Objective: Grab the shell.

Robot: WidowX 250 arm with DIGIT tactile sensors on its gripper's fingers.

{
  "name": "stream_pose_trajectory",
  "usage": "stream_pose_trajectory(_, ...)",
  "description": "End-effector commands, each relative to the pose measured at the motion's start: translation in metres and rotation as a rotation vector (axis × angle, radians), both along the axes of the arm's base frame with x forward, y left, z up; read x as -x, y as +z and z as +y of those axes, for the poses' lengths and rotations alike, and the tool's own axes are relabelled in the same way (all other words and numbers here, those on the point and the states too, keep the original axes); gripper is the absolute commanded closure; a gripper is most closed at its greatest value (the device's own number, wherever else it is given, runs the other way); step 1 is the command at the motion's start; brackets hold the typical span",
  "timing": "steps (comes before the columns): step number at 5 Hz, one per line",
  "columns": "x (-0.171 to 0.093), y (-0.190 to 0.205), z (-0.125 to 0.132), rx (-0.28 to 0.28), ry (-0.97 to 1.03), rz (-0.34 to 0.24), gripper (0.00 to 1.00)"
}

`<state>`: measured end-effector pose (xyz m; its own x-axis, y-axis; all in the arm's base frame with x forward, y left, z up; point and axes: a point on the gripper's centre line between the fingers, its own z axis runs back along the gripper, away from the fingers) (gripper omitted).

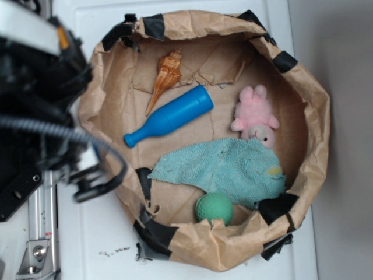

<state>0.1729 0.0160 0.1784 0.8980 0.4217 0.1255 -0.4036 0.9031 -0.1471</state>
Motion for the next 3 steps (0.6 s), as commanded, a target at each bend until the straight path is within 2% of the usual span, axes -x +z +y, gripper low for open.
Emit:
stream_pose_trajectory(1, -0.040, -0.029, 0.032, 0.069, 0.522, 0.001, 0.00)
stream_pose_trajectory(2, -0.062, -0.054, 0.036, 0.087, 0.771, -0.028, 0.00)
stream_pose_trajectory(3, -0.075, -0.079, 0.047, 0.016, 0.951, 0.034, 0.00)
